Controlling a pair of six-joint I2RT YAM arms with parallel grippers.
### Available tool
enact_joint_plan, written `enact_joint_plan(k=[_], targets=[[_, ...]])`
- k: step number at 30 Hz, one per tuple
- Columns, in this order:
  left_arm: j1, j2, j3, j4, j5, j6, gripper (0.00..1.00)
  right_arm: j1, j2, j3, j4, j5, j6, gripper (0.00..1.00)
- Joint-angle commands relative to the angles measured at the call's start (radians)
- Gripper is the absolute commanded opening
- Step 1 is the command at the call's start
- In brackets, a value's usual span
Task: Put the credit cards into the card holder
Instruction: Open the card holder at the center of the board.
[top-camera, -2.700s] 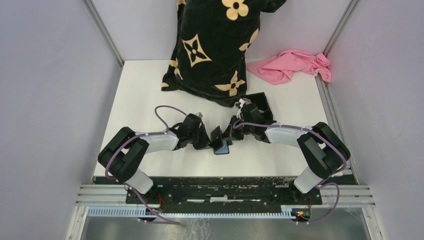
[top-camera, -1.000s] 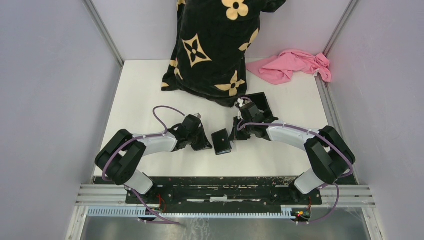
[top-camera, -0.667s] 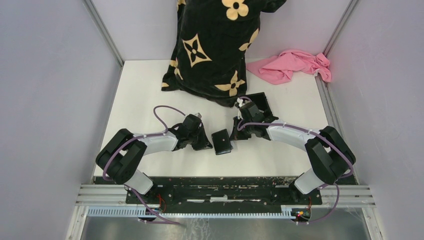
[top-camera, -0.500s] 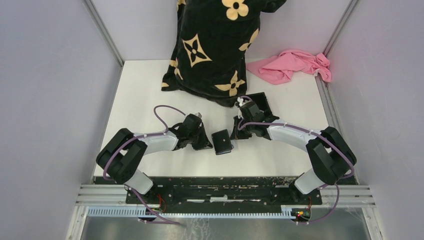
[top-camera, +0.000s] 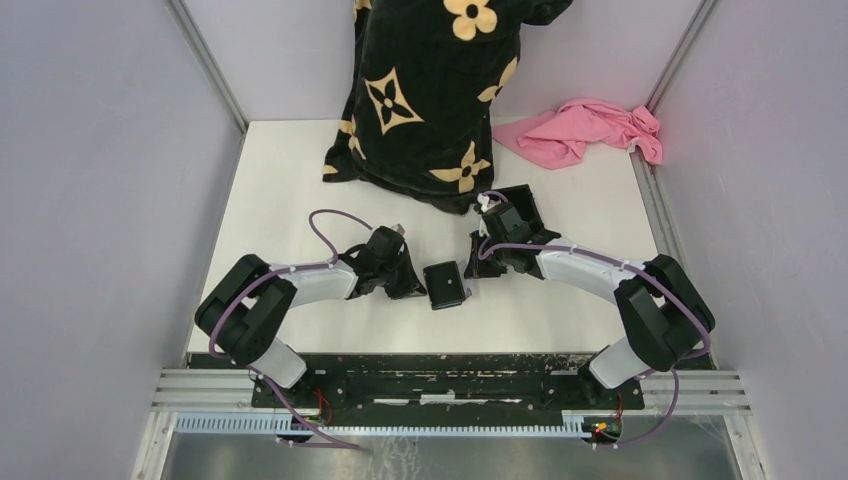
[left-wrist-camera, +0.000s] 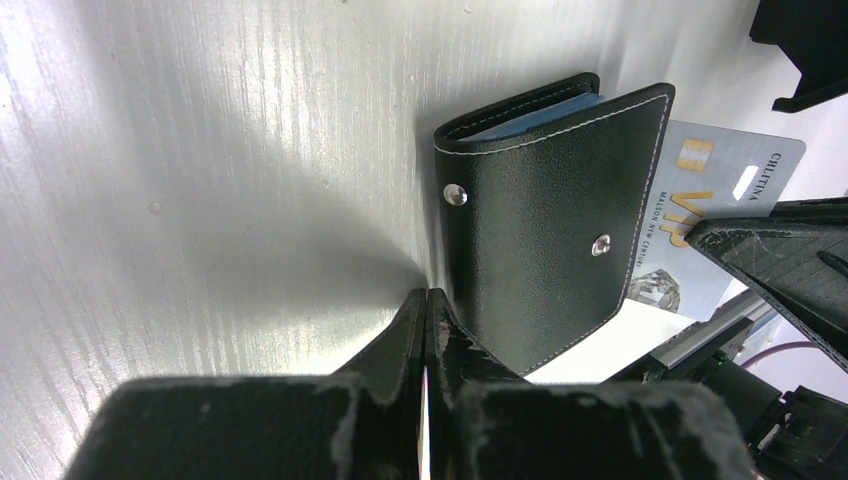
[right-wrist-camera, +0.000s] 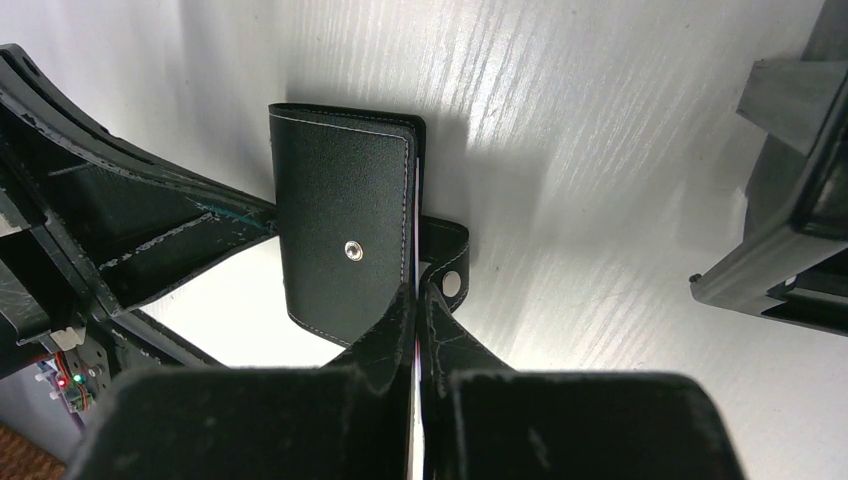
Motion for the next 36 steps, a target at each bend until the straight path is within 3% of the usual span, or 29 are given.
enact_joint_plan(k=[1, 36], targets=[[-0.003, 0.073, -0.053, -0.175, -0.106, 0.056, 0.03, -0.005, -0.013, 0.023, 0.037, -0.015, -0.001, 0.01], [-0.002, 0.076, -0.082, -0.154, -0.092, 0.053, 0.03, -0.006, -0.015, 0.002, 0.039, 0.003, -0.009, 0.01]])
